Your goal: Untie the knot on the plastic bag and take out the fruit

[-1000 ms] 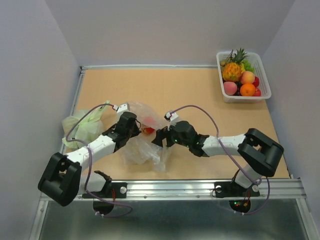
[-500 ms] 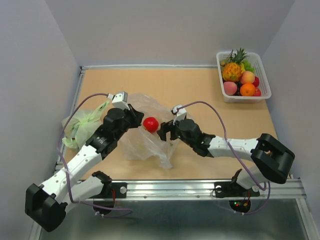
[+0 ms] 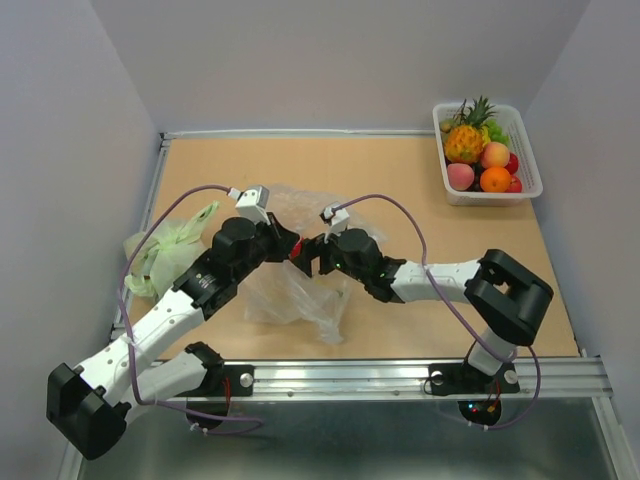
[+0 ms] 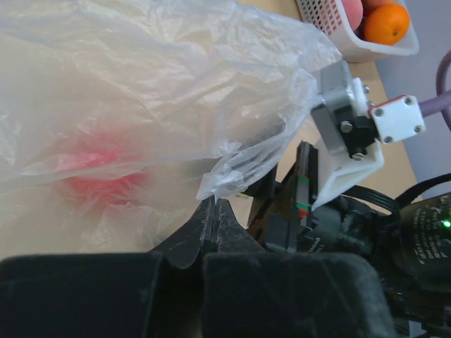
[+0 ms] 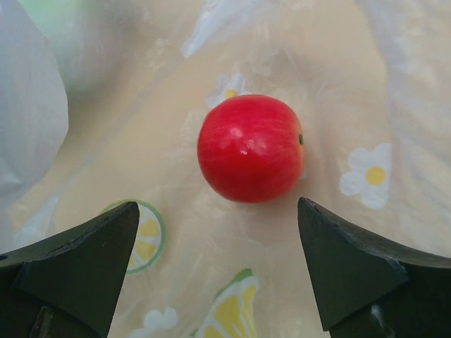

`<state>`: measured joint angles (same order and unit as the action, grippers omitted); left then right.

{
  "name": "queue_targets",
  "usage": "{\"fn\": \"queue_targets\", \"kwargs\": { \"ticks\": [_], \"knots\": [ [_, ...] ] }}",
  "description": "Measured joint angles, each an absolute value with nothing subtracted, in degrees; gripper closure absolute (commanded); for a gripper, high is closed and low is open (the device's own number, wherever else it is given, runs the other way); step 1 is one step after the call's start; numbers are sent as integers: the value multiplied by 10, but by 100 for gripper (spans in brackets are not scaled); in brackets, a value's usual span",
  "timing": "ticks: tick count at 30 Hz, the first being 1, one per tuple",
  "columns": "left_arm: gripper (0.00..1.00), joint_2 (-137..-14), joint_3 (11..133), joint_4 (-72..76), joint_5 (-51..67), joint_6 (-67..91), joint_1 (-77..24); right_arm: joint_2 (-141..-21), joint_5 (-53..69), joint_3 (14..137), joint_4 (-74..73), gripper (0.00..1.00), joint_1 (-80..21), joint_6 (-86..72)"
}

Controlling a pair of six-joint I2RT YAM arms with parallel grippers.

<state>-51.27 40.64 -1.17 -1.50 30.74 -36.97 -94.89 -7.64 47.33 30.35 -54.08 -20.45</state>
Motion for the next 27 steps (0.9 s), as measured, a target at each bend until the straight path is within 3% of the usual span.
{"fn": "queue_targets", "kwargs": {
  "ticks": [18, 21, 22, 24, 25, 27],
  "knots": [
    [100, -523, 406, -69, -97, 286, -383, -1090, -10, 536, 382, 1, -536, -222],
    [100, -530, 407, -80, -103, 283, -383, -1110, -18, 541, 388, 14, -535, -223],
    [100, -531, 407, -83, -103, 284, -383, -1114, -21, 542, 389, 28, -535, -223],
    [100, -531, 407, -79, -77, 293, -393, -1127, -32, 552, 390, 46, -535, -221],
    [100, -531, 407, -78, -73, 296, -396, -1132, -32, 558, 390, 61, -535, -218],
    [100, -531, 406, -67, -40, 303, -421, -1135, -32, 564, 390, 78, -536, -215]
  ]
}}
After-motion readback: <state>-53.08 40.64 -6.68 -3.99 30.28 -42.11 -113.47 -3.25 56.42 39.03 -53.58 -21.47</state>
